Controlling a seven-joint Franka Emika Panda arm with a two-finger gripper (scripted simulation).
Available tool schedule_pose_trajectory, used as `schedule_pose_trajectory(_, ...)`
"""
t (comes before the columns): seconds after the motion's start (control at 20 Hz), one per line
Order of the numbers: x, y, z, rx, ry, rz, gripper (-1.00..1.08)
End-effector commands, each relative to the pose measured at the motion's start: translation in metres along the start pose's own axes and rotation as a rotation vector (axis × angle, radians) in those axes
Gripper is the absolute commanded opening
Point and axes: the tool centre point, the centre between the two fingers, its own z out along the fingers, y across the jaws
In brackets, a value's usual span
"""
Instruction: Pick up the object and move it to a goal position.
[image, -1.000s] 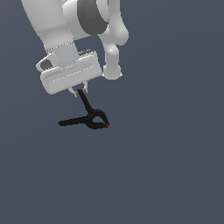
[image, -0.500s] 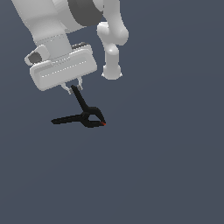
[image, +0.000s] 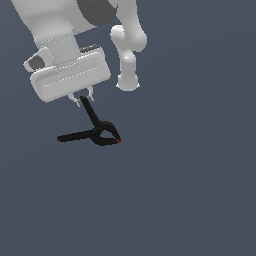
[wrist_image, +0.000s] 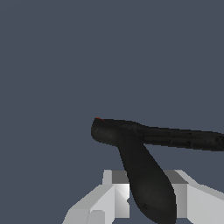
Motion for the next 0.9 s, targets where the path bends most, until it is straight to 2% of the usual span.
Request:
schedule_pose_trajectory(0.0, 0.008, 0.001, -0.008, -0.004, 0.002, -0.001, -1.00)
schedule_pose_trajectory(0.55, 0.053, 0.007, -0.051, -0.005, 0.002, 0.001, -1.00)
schedule_pose_trajectory(0.85, 0.069, 0.009, -0.065, -0.004, 0.002, 0.000, -1.00)
